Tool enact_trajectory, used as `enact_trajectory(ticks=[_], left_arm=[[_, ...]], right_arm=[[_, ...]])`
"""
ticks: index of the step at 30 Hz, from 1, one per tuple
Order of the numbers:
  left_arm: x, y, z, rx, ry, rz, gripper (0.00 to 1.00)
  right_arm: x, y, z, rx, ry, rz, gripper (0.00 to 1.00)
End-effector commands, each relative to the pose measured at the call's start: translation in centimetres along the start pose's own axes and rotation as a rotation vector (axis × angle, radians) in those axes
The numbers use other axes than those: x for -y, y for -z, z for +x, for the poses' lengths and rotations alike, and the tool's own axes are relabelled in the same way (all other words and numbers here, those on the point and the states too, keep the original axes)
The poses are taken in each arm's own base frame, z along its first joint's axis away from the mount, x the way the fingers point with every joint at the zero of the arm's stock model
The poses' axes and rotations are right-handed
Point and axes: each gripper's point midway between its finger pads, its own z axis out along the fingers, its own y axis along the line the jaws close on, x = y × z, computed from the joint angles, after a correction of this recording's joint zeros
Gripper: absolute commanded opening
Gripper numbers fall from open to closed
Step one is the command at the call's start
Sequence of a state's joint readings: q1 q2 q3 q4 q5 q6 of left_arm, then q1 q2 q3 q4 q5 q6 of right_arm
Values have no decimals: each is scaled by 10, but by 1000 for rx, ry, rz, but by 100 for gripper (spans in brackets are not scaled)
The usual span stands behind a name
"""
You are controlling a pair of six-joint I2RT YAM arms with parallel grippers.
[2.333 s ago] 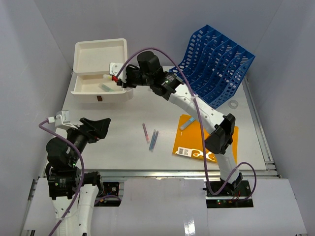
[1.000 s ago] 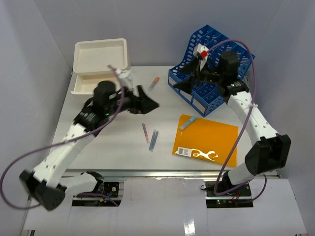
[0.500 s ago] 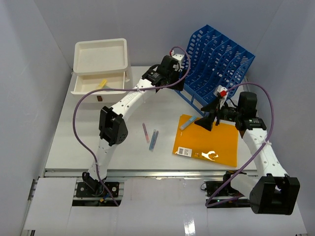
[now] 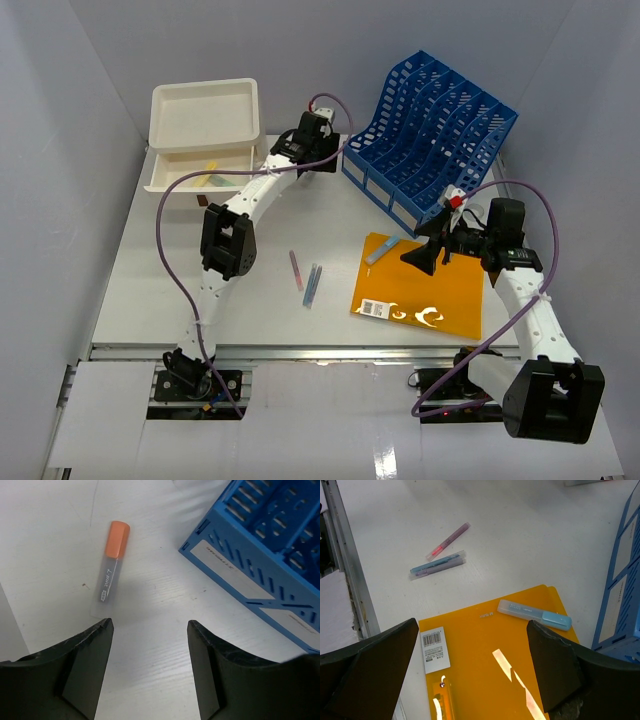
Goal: Organize the desk
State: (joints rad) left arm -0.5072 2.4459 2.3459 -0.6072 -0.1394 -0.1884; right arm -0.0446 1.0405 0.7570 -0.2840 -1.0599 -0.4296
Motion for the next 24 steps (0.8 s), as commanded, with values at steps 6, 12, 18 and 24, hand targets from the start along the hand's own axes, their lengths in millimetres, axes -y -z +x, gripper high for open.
enact_trajectory(ticks=[6, 12, 18, 24], left_arm=[[-30, -32, -17, 110, -22, -75, 71], [-47, -50, -6, 110, -59, -123, 74], [-62, -68, 13, 75, -35, -123, 74], [-53, -78, 26, 53, -28, -74, 68]], right_arm=[[0, 1, -2, 12, 24, -14, 96], [-1, 0, -1, 12, 18, -25, 96], [0, 0, 1, 11, 16, -25, 96], [0, -1, 1, 11, 11, -31, 96]])
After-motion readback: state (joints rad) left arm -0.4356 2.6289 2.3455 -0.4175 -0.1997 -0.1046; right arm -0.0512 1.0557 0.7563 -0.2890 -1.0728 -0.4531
